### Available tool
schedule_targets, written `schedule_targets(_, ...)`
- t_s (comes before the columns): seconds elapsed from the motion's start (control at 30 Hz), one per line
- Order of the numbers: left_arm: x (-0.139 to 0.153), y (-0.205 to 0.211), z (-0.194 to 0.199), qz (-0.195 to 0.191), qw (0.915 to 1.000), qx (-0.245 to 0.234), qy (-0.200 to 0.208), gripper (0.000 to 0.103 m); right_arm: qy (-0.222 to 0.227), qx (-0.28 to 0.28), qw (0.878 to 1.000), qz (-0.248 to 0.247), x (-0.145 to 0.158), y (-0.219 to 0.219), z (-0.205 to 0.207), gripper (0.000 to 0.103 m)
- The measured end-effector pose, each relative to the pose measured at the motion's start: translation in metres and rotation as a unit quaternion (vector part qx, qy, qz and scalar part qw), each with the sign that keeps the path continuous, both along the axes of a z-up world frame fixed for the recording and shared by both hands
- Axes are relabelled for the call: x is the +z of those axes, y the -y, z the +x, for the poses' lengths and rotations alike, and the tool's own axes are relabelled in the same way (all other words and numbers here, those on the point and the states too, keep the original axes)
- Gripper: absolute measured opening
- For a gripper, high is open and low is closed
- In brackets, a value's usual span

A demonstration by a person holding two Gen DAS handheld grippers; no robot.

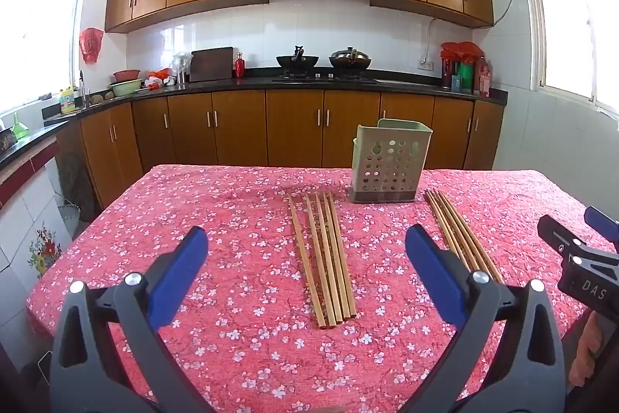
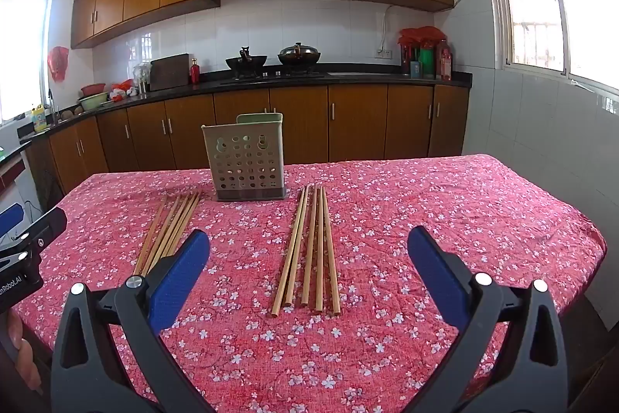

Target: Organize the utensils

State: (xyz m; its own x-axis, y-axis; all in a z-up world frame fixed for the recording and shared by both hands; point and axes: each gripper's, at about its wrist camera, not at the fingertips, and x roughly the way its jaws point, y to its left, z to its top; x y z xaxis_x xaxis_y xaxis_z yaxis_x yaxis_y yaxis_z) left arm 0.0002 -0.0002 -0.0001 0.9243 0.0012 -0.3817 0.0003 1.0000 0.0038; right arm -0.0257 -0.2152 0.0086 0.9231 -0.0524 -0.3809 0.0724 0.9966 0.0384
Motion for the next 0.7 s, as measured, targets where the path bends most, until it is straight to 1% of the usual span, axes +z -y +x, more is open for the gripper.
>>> schedule_targets(0.7, 0.0, -0.0003, 0.0, -0.003, 1.0, 0.0, -0.001, 0.099, -0.001, 0.0, 1.0, 0.001, -0.0002, 0.001, -0.0013, 0.101)
